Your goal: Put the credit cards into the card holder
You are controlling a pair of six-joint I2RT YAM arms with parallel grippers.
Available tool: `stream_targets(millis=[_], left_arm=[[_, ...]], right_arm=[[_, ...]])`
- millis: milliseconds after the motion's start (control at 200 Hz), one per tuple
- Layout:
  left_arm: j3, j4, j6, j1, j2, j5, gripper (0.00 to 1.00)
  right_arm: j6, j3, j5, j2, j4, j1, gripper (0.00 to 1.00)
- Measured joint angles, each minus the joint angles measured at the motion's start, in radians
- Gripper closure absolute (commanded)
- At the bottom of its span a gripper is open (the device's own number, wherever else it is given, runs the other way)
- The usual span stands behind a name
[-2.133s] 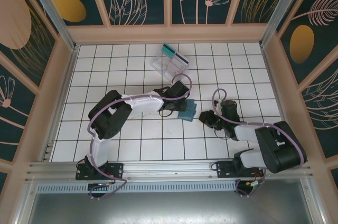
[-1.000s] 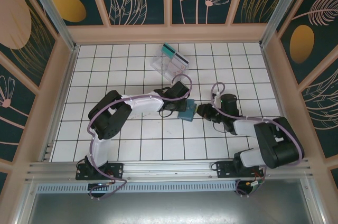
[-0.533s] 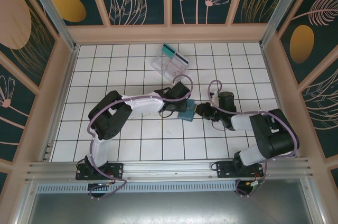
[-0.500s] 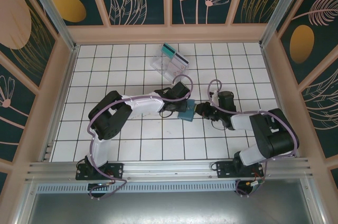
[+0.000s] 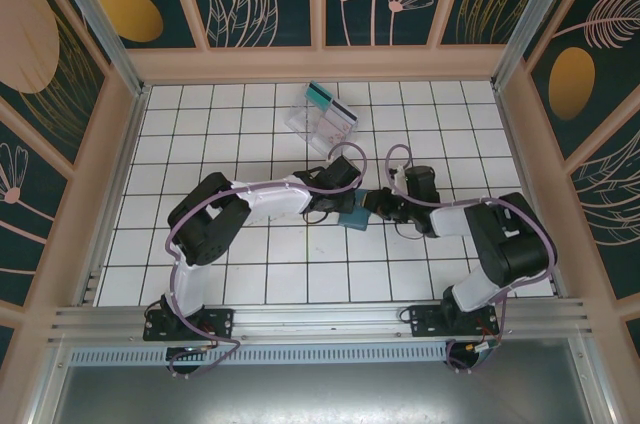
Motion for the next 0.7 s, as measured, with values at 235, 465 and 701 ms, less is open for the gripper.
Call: stream_targets(millis=[235,465,701], left_arm=[[-0.008,0.011,-0.004,0.0,-0.003,0.0,0.75],[-0.008,0.012,-0.004,0.0,-0.003,0.0,0.75],[-0.018,0.023,-0.012,0.0,-0.006,0.0,0.75]], right_arm=[[-0.023,0.035,0.01,0.015,-0.019,0.026,0.86],[-0.056,0.057,0.009,0.019,-0.062,0.031,0.87],[-0.085,0.07,0.014,0.019,-0.09,0.04,0.88]])
